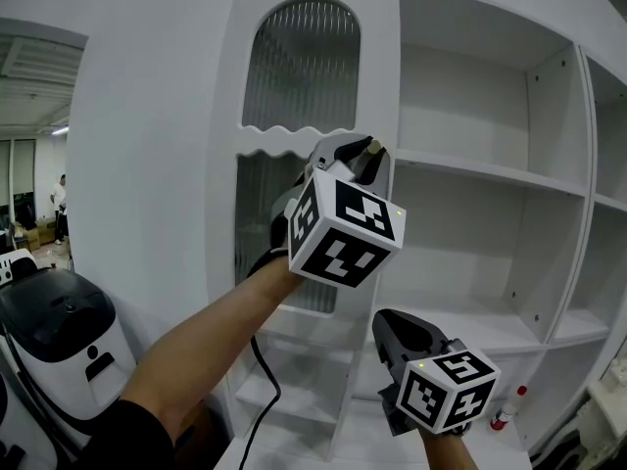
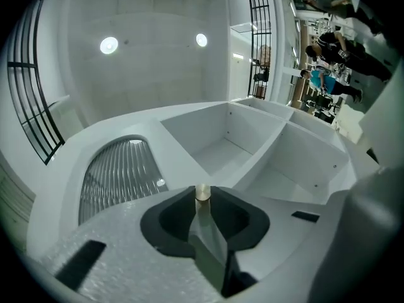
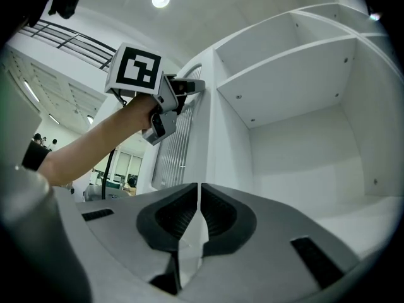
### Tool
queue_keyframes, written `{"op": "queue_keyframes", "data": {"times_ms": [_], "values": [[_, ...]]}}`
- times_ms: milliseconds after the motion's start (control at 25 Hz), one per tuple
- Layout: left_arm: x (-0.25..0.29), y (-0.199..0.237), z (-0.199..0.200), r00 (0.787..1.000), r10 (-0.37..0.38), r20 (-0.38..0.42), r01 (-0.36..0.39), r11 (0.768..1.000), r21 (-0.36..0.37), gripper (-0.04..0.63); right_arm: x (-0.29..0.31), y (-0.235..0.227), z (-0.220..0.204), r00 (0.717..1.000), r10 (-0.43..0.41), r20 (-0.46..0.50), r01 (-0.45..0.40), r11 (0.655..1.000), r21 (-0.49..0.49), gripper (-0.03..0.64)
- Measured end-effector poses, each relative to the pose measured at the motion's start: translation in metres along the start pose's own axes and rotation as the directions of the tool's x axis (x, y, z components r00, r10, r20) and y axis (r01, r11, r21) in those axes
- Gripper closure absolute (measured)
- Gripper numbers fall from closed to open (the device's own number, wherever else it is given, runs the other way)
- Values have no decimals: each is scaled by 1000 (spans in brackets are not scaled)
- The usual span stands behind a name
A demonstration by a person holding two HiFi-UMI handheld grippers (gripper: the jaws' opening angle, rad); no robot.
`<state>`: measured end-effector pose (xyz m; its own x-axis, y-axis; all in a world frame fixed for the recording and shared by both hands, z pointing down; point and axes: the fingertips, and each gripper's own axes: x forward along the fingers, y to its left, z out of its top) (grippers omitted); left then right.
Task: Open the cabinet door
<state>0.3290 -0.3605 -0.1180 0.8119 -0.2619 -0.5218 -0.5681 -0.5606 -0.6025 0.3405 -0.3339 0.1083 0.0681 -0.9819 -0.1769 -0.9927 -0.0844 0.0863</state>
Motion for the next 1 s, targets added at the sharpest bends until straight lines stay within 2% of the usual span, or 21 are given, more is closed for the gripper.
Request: {"op": "queue_keyframes", "data": {"times_ms": [400,440,520,560,1000], "values": [[-12,1,5,1000,-13,1,13,999,-38,517,-9,7,-17,999,38,-22,-37,998,52,592],[-13,2,6,1000,-15,1,15,999,-42,517,-9,9,-19,998,53,-24,-51,997,65,582],[-15,3,10,1000,-15,4,15,999,-44,517,-10,14,-23,996,84,-34,-81,994,78,506],[-17,3,11,1000,-13,7,14,999,-45,517,-10,15,-25,995,92,-41,-89,993,79,492],[-32,6,24,999,-16,30,18,997,-75,516,5,28,-61,973,186,-133,-170,978,124,454]]}}
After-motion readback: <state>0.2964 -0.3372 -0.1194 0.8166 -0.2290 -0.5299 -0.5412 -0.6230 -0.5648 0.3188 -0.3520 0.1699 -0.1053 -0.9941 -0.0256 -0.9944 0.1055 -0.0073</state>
